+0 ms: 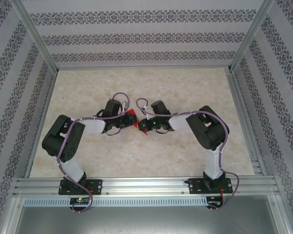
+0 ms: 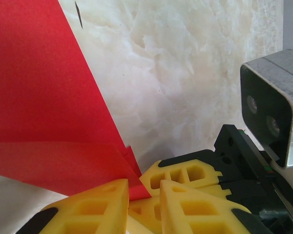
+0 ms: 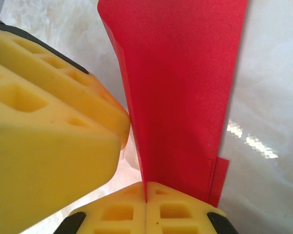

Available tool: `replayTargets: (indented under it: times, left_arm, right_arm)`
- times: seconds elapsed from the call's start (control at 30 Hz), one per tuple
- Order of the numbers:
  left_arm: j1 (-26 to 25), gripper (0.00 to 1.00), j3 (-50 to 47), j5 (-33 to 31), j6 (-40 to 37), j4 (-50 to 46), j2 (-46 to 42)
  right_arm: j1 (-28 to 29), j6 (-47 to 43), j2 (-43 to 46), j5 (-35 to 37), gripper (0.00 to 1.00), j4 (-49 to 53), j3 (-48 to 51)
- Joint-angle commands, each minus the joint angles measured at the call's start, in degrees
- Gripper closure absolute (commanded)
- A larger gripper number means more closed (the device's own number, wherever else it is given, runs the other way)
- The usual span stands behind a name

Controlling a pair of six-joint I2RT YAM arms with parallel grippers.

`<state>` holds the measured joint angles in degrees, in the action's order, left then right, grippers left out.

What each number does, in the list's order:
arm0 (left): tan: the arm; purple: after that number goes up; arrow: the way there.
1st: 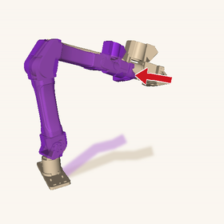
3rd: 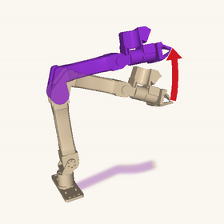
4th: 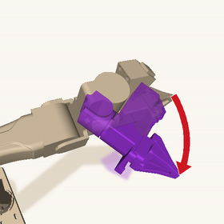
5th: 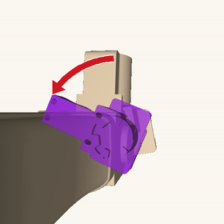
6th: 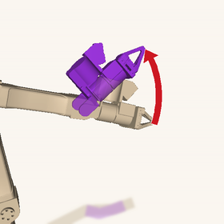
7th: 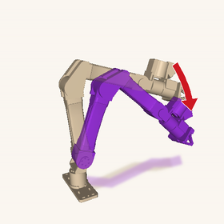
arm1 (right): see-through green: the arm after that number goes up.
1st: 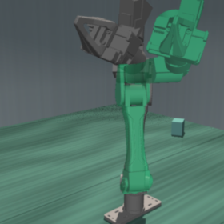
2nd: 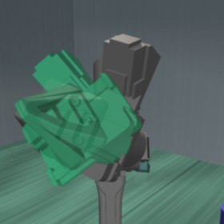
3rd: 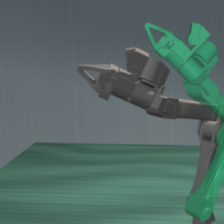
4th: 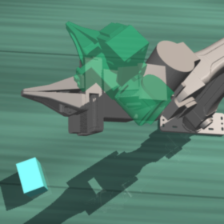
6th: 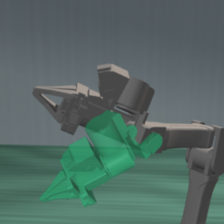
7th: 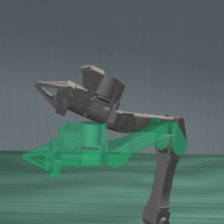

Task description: Fold a paper plane with a square sheet of paper (pick it up from the middle)

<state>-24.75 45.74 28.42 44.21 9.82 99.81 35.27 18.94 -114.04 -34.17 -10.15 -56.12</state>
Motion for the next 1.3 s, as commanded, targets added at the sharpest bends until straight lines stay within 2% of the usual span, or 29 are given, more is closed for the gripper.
replayTargets:
  times: [0.0,0.43,1.03,1.27]
  left_arm:
    - [0.62,0.76,-0.59,-1.22,-0.70,2.62,0.04]
    - [1.04,0.76,-3.57,-2.47,-1.12,4.38,-2.30]
    - [1.34,0.82,-0.34,-1.04,-1.06,5.28,4.28]
    - [1.37,0.83,0.28,-1.34,-1.31,4.64,5.80]
  right_arm:
    - [0.90,-1.11,-2.67,1.18,0.96,4.01,-0.77]
    - [0.40,-0.96,-3.91,1.83,0.98,6.47,-1.26]
    - [0.15,-0.82,-4.53,0.64,0.99,7.01,-1.66]
    - [-0.02,-0.66,-4.00,0.21,0.96,7.93,-1.76]
